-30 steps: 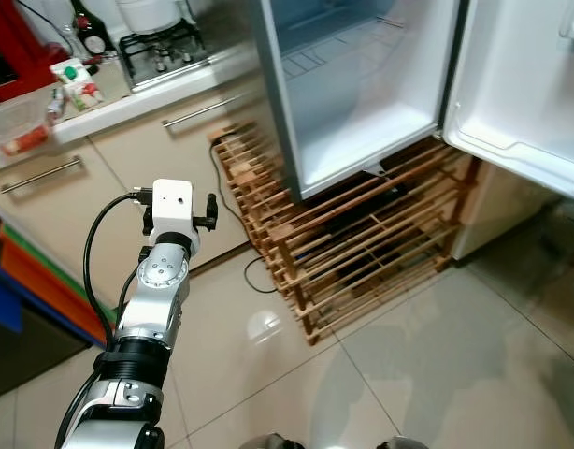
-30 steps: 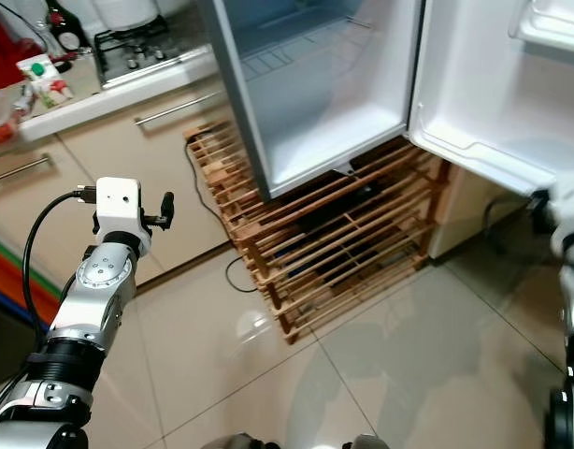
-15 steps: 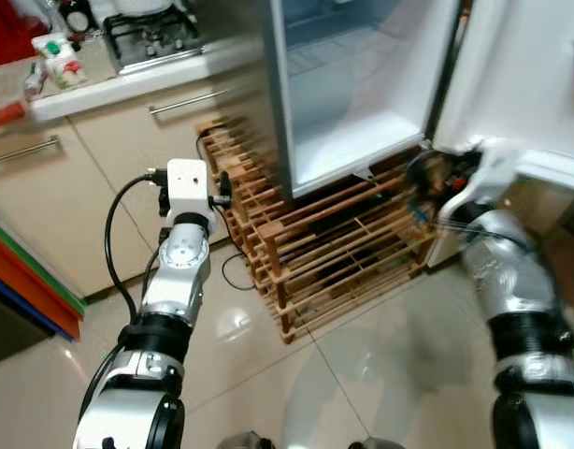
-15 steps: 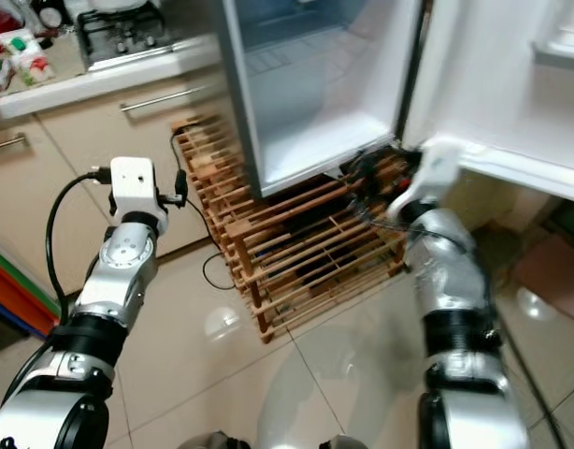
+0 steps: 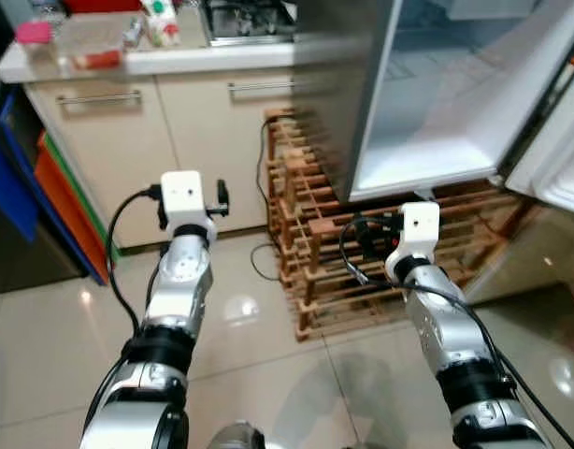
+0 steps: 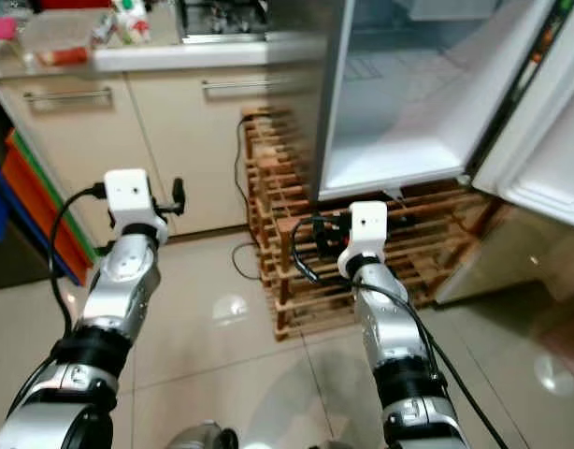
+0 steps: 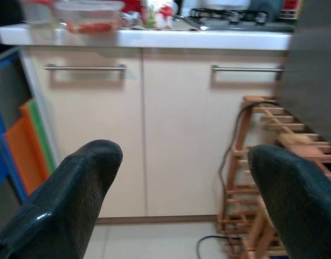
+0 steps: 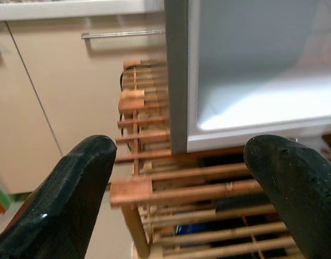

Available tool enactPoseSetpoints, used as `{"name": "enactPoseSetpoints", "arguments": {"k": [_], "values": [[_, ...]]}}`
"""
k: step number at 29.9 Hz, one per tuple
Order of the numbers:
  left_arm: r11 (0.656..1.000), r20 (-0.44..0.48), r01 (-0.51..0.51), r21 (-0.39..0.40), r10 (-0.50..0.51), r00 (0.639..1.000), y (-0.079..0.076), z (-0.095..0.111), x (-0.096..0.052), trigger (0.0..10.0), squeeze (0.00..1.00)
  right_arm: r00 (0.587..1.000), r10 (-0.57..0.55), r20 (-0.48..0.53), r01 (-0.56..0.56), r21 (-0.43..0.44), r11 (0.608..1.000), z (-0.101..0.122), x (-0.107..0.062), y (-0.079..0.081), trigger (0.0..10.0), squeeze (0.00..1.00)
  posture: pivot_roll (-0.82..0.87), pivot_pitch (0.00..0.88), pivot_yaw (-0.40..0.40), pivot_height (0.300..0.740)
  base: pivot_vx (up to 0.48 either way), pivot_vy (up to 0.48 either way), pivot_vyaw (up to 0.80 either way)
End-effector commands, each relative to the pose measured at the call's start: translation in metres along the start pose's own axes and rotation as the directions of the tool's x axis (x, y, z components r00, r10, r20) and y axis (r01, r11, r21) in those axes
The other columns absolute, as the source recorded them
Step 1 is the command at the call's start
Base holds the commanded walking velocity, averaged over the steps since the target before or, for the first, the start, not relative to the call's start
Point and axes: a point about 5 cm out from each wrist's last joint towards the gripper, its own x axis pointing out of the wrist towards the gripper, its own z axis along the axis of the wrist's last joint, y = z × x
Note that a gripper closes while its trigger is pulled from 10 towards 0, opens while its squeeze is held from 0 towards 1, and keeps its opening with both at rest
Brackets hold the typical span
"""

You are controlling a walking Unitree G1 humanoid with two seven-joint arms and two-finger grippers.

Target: Restocking fridge

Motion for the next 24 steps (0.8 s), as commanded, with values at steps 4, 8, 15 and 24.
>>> {"name": "enactPoseSetpoints", "arguments": {"k": [4,8,15,24], "values": [[0.999,0.016,0.038,0.027,-0.038,0.999,-0.004,0.0,-0.005,10.0,0.0,0.999,-0.036,0.029,0.036,-0.016,0.999,0.006,0.003,-0.009,10.0,0.0,0.0,0.0,-0.034,0.74,0.0,0.0,0.67],[0.999,0.038,0.054,-0.009,-0.053,0.998,-0.009,0.001,-0.011,10.0,0.0,0.999,-0.008,0.034,0.01,-0.051,0.999,0.006,0.005,-0.006,10.0,0.0,0.0,0.0,-0.036,0.74,0.0,0.0,0.67],[1.0,0.051,0.018,0.02,-0.019,0.999,-0.003,0.005,-0.011,10.0,0.0,0.998,0.039,0.043,-0.037,-0.058,0.998,-0.001,-0.001,0.009,10.0,0.0,-0.02,0.0,-0.021,0.74,0.434,0.0,0.1],[1.0,0.088,0.01,0.014,-0.011,0.996,-0.001,0.017,-0.007,10.0,0.0,0.996,0.041,0.084,-0.033,-0.088,0.996,0.0,-0.006,0.006,10.0,0.0,-0.02,0.0,-0.003,0.74,0.43,0.108,0.0]]}}
